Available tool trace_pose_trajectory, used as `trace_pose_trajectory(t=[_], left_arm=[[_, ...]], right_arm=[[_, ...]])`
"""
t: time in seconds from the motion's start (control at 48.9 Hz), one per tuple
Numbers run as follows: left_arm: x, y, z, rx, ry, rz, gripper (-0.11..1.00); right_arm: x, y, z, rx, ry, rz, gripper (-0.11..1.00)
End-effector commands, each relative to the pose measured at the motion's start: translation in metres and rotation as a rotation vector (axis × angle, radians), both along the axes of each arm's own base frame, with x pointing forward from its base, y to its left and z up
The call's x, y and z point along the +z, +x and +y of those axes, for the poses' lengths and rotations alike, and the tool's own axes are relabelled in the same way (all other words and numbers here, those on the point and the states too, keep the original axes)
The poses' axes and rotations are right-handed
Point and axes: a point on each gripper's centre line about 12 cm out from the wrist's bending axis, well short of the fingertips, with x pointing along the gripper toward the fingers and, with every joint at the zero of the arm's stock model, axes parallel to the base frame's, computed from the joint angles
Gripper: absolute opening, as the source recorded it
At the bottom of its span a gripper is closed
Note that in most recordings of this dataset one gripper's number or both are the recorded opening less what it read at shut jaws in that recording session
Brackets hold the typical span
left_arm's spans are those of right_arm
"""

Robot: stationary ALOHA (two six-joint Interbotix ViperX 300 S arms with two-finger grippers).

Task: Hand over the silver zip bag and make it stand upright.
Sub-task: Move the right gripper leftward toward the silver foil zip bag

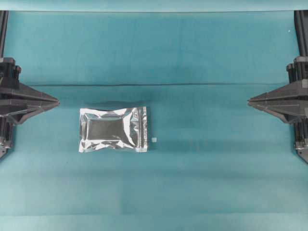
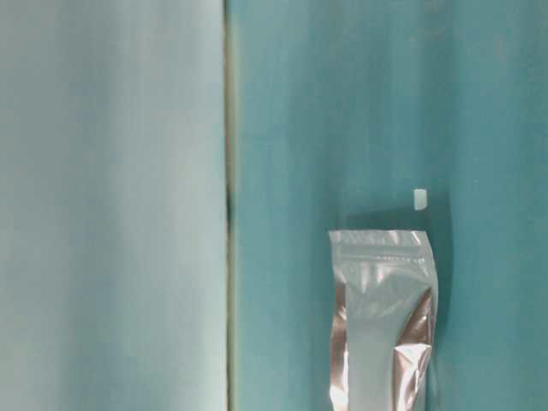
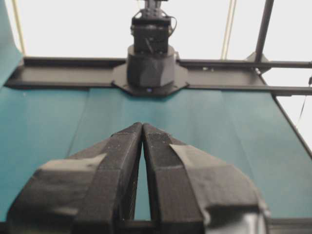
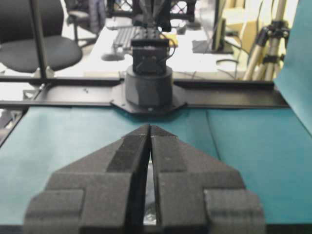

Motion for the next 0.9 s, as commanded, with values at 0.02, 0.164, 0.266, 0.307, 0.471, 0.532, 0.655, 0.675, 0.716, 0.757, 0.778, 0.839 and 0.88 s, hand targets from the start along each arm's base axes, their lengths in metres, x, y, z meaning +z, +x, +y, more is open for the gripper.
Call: trace_pose_trajectory(t=[0.02,0.164,0.266,0.307,0.471,0.532,0.655,0.675,0.716,0.757,0.778,0.839,0.88], left_arm=[[0.009,0.008,-0.005,-0.025,0.016,-0.006,0.14],[0.011,0.013,-0.007,-0.035,0.026,0.007,-0.01],[0.013,0.014,-0.007,-0.035,0.026,0.023,-0.01],[0.013,0.014,-0.007,-0.033,0.028,0.032,-0.01],[0.015,0.013,-0.005,-0.023,0.027,0.075,-0.01],[0.016,0.012,-0.005,-0.023,0.027,0.080,-0.01],[0.017,0.010,-0.004,-0.021,0.025,0.078,-0.01],[0.017,0.010,-0.004,-0.021,0.025,0.080,-0.01],[0.017,0.010,-0.004,-0.021,0.025,0.078,-0.01],[0.017,0.010,-0.005,-0.023,0.025,0.080,-0.01],[0.017,0.010,-0.004,-0.021,0.025,0.080,-0.01],[0.017,0.011,-0.004,-0.021,0.024,0.081,-0.01],[0.017,0.011,-0.005,-0.023,0.024,0.081,-0.01]], right_arm=[[0.012,0.006,0.005,0.027,0.084,-0.022,0.09],[0.006,0.025,0.000,-0.010,0.381,0.037,0.00],[-0.009,0.038,-0.003,-0.047,0.539,0.098,0.00],[-0.015,0.043,-0.004,-0.059,0.584,0.122,0.00],[-0.036,0.069,-0.008,-0.130,0.784,0.209,0.00],[-0.045,0.078,-0.013,-0.173,0.868,0.239,0.00],[-0.063,0.094,-0.021,-0.253,1.007,0.295,0.00],[-0.066,0.096,-0.022,-0.262,1.023,0.306,0.00],[-0.073,0.101,-0.023,-0.285,1.052,0.328,0.00],[-0.078,0.106,-0.025,-0.303,1.076,0.342,0.00],[-0.083,0.110,-0.025,-0.314,1.090,0.356,0.00],[-0.090,0.118,-0.026,-0.334,1.121,0.373,0.01],[-0.095,0.123,-0.026,-0.346,1.140,0.385,0.03]])
